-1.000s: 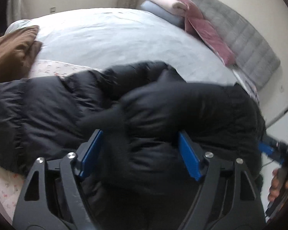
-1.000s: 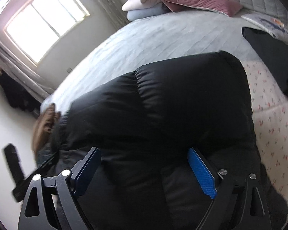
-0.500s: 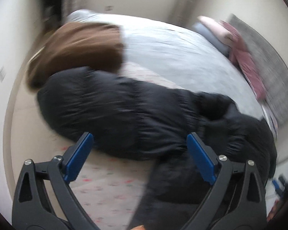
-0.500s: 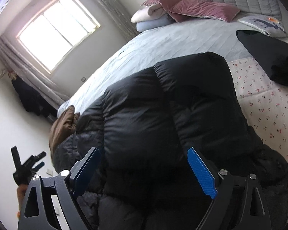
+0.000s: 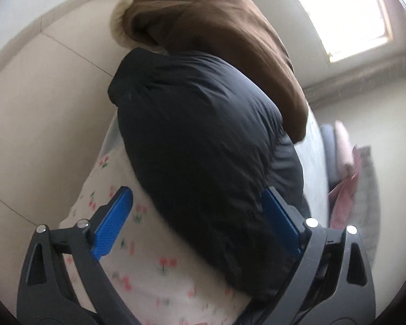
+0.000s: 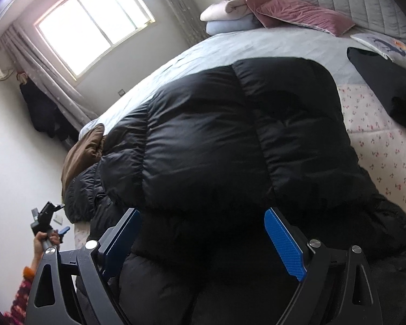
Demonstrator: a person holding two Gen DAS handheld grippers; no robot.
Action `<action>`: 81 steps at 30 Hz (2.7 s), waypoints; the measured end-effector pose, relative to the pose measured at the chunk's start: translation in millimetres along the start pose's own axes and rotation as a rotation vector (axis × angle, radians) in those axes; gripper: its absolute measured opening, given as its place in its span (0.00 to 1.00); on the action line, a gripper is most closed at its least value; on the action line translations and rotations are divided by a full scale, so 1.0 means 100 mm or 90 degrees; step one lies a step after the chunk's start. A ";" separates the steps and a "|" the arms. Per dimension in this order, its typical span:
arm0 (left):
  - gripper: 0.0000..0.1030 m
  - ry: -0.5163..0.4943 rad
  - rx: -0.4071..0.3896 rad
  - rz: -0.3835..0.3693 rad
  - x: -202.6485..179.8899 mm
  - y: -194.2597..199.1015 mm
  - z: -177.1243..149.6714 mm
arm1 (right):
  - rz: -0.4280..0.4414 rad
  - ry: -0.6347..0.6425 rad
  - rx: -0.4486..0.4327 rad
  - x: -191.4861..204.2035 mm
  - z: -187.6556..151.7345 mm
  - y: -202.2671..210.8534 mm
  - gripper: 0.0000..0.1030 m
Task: Fold large clothes
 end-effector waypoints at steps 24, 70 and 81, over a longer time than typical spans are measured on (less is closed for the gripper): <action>0.07 -0.501 -0.234 -0.257 -2.42 1.46 -1.69 | 0.032 -0.009 0.018 -0.06 -0.01 -0.20 0.91; 0.66 -0.867 0.367 -0.272 -2.05 0.58 -4.73 | 0.289 -0.178 -0.094 -0.65 -0.10 0.01 0.90; 0.66 -0.878 0.305 -0.298 -2.20 0.91 -4.52 | 0.396 -0.157 -0.086 -0.32 -0.17 -0.39 0.13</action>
Point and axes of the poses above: each gripper's, at about its wrist camera, not at the fingertips, and y roughly against the way its jaws point, x to its left, z to its top, the point moved 2 cm from there along -y, roughly the way its jaws point, and after that the axes turned 13 degrees about y, right-handed, at the moved point
